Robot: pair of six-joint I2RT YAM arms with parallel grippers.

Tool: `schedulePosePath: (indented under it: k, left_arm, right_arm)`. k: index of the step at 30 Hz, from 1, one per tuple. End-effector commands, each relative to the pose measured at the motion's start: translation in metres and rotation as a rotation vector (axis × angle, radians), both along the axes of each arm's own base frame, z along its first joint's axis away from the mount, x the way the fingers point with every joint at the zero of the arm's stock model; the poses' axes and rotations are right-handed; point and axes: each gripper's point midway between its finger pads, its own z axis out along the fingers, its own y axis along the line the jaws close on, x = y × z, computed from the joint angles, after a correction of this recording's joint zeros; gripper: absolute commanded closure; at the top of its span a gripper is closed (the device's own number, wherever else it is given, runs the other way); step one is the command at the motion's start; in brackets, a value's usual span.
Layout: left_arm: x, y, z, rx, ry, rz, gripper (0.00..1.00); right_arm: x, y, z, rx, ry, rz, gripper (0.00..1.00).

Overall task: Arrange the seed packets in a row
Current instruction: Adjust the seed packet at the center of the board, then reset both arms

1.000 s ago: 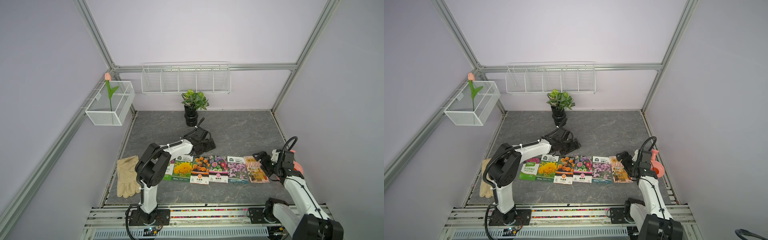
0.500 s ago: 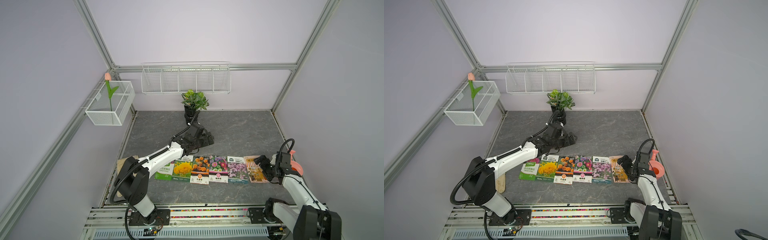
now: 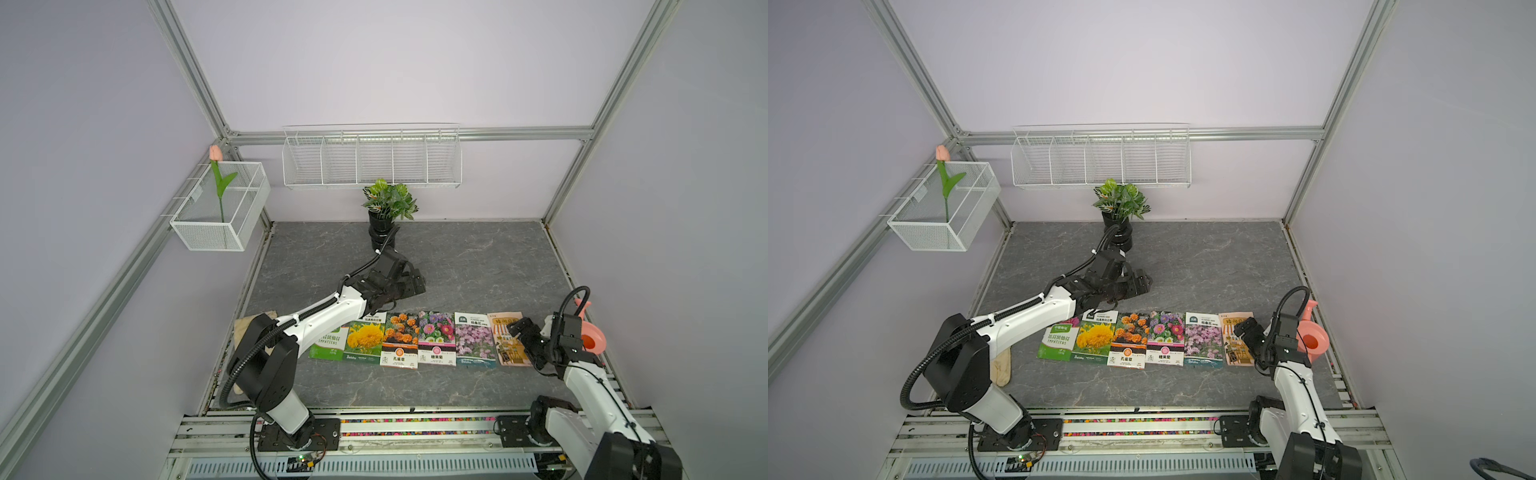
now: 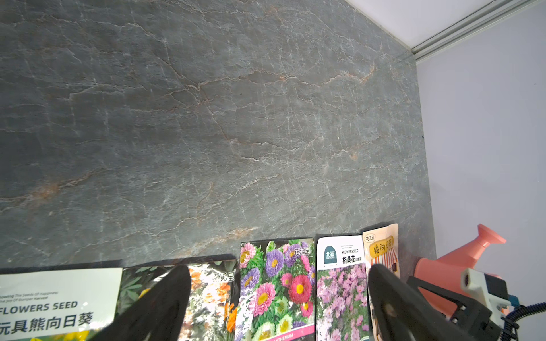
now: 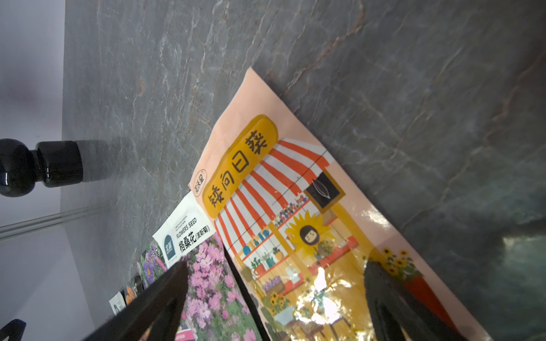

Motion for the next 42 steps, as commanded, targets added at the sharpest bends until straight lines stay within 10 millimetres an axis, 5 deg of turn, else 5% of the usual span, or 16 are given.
schedulePosePath:
  k: [1, 9, 15, 20, 26, 30, 32, 35, 39, 42]
  left_arm:
    - [-0.001, 0.008, 0.008, 0.007, -0.021, 0.015, 0.04]
    - [0.002, 0.012, 0.013, 0.034, -0.025, 0.034, 0.04]
    - [0.037, 0.051, 0.049, 0.073, -0.083, 0.166, 0.0]
    - [0.09, 0.128, 0.074, 0.122, -0.228, 0.335, 0.0]
    - [0.122, 0.249, 0.056, 0.629, -0.354, 0.488, 0.0]
    - [0.117, 0.337, 0.006, 0.719, -0.243, 0.612, 0.0]
    - [0.108, 0.364, -0.016, 0.726, -0.226, 0.667, 0.0]
    - [0.1, 0.38, -0.031, 0.772, -0.262, 0.683, 0.0]
    - [0.096, 0.375, -0.051, 0.712, -0.296, 0.651, 0.0]
    - [0.086, 0.363, -0.043, 0.672, -0.404, 0.612, 0.01]
  right_arm:
    - [-0.02, 0.007, -0.01, 0.038, 0.066, 0.001, 0.05]
    - [-0.021, 0.002, 0.013, -0.009, 0.012, -0.009, 0.05]
    - [0.024, 0.0, 0.082, -0.088, -0.191, 0.031, 0.02]
    - [0.084, 0.026, 0.115, -0.212, -0.225, 0.217, 0.11]
    - [0.148, 0.04, 0.131, -0.471, -0.364, 0.368, 0.12]
    - [0.156, 0.015, 0.129, -0.723, -0.406, 0.372, 0.11]
    - [0.156, 0.004, 0.119, -0.814, -0.39, 0.385, 0.12]
    - [0.157, -0.013, 0.101, -0.849, -0.365, 0.335, 0.12]
    - [0.16, -0.025, 0.079, -0.833, -0.431, 0.266, 0.12]
    - [0.155, -0.034, 0.069, -0.884, -0.448, 0.243, 0.12]
